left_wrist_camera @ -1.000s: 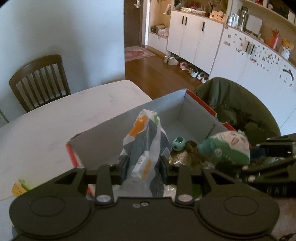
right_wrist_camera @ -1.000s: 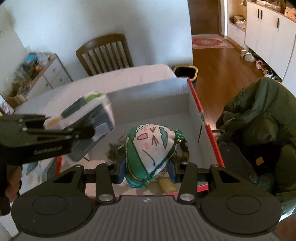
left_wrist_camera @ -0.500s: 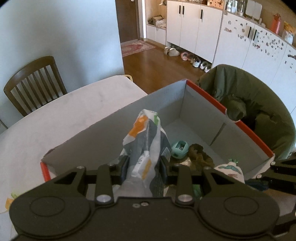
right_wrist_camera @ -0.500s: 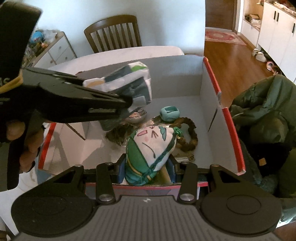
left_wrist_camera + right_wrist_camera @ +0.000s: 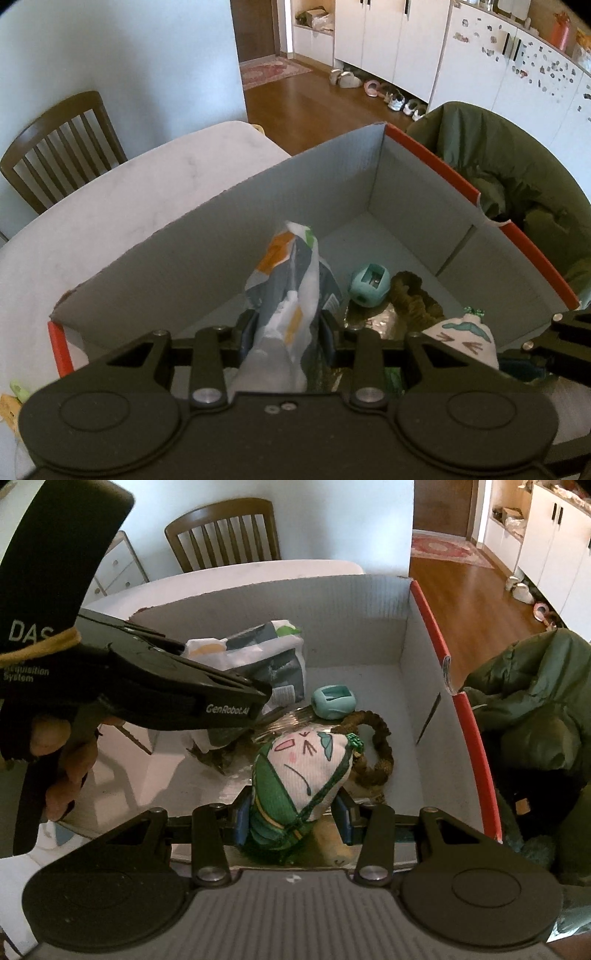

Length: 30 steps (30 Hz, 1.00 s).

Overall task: Organize objects
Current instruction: 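Open the right tool dropping the plush doll while the left tool releases the clear bag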

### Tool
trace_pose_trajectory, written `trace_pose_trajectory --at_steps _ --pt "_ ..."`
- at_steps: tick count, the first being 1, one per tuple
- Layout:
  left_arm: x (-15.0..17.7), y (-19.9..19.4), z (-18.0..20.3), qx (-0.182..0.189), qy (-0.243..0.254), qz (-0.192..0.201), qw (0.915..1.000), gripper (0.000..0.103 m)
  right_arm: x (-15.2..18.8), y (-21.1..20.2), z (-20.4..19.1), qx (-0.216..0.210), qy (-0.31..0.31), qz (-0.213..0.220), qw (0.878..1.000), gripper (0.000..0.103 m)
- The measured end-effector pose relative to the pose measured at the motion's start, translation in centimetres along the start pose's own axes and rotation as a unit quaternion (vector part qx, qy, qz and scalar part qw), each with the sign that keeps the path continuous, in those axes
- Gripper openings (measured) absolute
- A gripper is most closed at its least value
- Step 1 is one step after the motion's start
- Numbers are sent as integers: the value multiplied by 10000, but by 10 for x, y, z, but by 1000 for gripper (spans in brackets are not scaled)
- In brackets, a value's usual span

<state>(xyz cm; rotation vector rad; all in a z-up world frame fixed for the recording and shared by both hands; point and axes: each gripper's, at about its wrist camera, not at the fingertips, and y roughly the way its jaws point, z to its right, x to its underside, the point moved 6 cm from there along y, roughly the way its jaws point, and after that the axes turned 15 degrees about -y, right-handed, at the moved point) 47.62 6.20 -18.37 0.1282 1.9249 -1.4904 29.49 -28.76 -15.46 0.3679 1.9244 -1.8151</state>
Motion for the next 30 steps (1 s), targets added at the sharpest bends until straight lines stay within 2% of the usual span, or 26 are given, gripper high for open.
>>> trace_pose_trajectory --at_steps 5,8,10,14,18,30 --pt "-1 2 0 10 42 -43 10000 37 -3 1 0 3 -32 6 10000 45" --pt "-1 1 2 -3 122 -4 9999 40 -5 -2 1 7 -21 42 10000 52" --pt "-1 -1 2 -23 140 33 9999 45 -5 -4 2 21 -3 91 10000 52" --pt "0 -8 2 -6 154 86 9998 46 -5 -8 4 15 72 137 9999 55" --pt "-1 -17 4 4 162 237 9996 67 -4 -15 4 12 102 220 9997 57" --pt "3 -55 8 129 163 557 9982 71 -2 -47 -7 35 65 543 9985 61"
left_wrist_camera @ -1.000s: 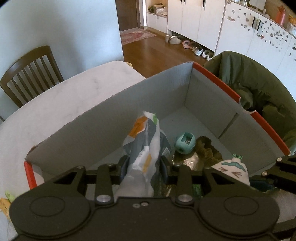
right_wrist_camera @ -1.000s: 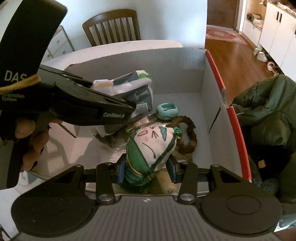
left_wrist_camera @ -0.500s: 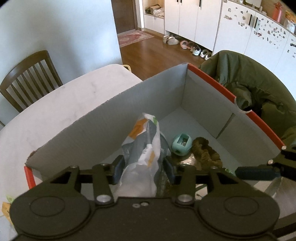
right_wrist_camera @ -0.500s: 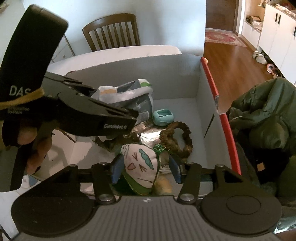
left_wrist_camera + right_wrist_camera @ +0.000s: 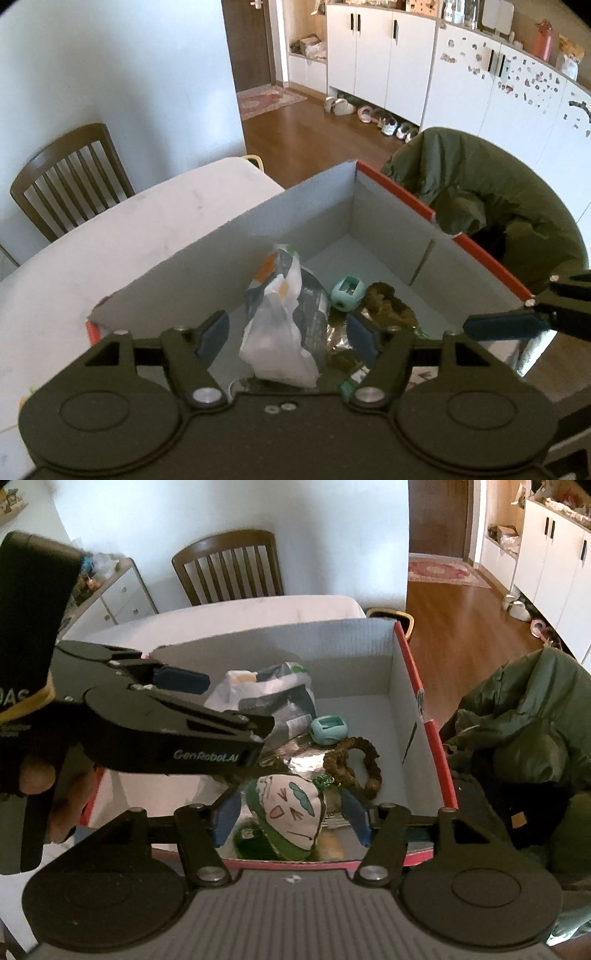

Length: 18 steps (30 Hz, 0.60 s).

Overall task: Organize objects
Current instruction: 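Open the right tool dropping the plush doll while the left tool releases the clear bag, then withdraw both tools from the shoebox back toward the yellow box and green cylinder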

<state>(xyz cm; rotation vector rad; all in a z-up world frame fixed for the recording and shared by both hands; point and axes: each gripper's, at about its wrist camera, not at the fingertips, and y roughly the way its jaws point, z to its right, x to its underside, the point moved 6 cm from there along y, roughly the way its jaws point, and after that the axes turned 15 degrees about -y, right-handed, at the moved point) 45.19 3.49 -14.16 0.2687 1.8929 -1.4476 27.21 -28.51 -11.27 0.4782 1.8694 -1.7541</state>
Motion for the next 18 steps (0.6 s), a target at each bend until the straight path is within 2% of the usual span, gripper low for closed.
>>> trace_pose_trajectory --at_steps 11,18 --pt "6 -53 -25 156 -248 301 9991 78 -11 -35 -20 65 47 385 9992 63" --pt "16 -83 -47 135 -135 534 9984 84 -20 -50 -47 92 134 627 9979 69"
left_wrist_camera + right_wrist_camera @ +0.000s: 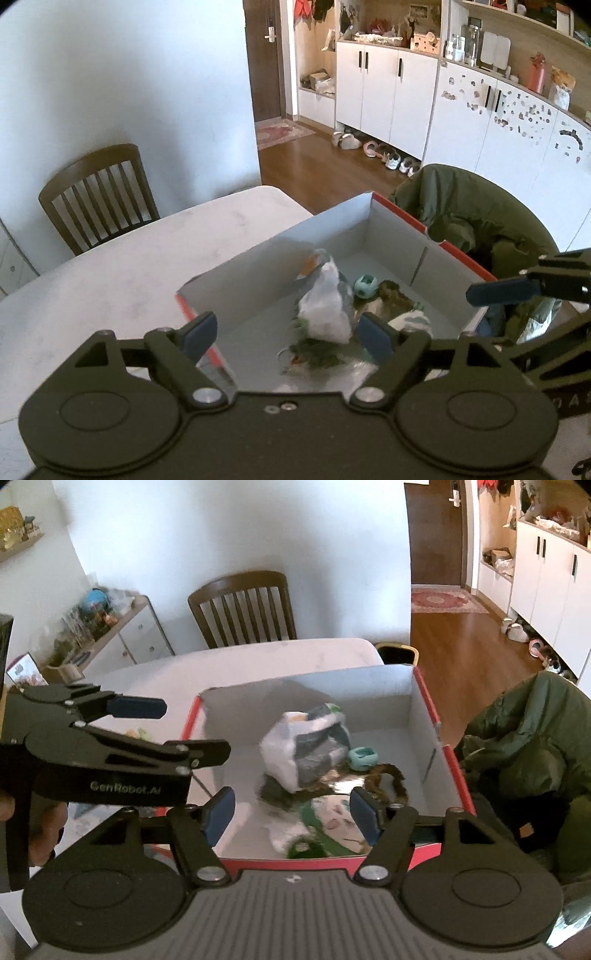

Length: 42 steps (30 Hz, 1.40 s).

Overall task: Organize objects
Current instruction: 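Withdraw both tools from the shoebox back toward the yellow box and green cylinder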

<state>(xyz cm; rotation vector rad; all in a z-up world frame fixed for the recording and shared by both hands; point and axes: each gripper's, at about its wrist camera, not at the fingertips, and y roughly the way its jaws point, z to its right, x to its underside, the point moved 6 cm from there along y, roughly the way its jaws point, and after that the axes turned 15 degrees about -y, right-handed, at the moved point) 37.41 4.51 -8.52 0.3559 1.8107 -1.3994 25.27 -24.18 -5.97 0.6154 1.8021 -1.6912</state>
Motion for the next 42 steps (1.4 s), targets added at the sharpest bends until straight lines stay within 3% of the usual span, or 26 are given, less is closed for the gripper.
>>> trace_pose_trajectory --at_steps 5,15,30,42 --pt "2 -20 -23 57 -61 95 9999 88 -11 -6 -27 46 -75 235 9997 76" --pt "6 -48 -78 70 -275 290 9992 102 -27 -5 -79 96 -104 483 9987 79" --pt "16 -74 -160 -32 -604 591 9964 102 -47 18 -149 14 -113 445 9989 79" --pt "43 -56 -229 -66 -760 546 9956 102 -68 54 -181 0 -265 238 9994 79"
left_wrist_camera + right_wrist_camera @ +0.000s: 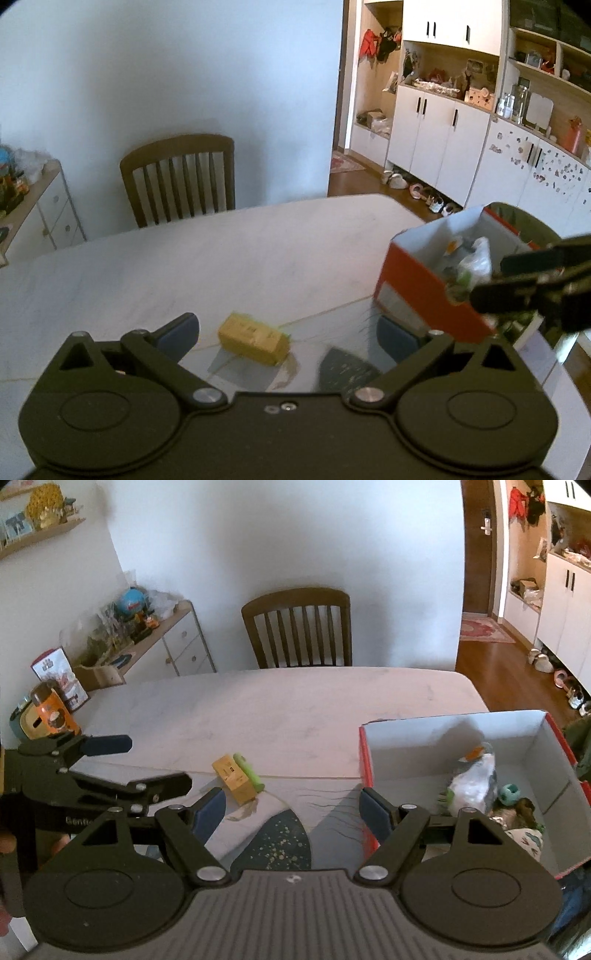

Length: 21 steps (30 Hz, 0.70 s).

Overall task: Organize objects
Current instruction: 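Withdraw both tools from the shoebox back toward the yellow box and green cylinder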

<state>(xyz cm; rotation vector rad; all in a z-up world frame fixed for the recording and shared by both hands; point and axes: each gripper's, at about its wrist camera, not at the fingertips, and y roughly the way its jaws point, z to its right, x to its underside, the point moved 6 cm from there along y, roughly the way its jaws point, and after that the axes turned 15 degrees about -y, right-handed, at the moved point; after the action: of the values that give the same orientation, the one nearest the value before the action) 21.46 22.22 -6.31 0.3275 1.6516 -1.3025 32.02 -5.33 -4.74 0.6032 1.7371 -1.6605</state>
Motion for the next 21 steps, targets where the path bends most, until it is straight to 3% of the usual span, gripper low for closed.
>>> trace_pose_trajectory --at_steps 7,21 --pt "18 31 -28 18 -66 -166 9998 102 -9 40 -8 -94 16 -283 9996 79" --pt "30 109 -54 211 321 -340 9987 102 -18 131 -18 -135 -185 -892 9958 79"
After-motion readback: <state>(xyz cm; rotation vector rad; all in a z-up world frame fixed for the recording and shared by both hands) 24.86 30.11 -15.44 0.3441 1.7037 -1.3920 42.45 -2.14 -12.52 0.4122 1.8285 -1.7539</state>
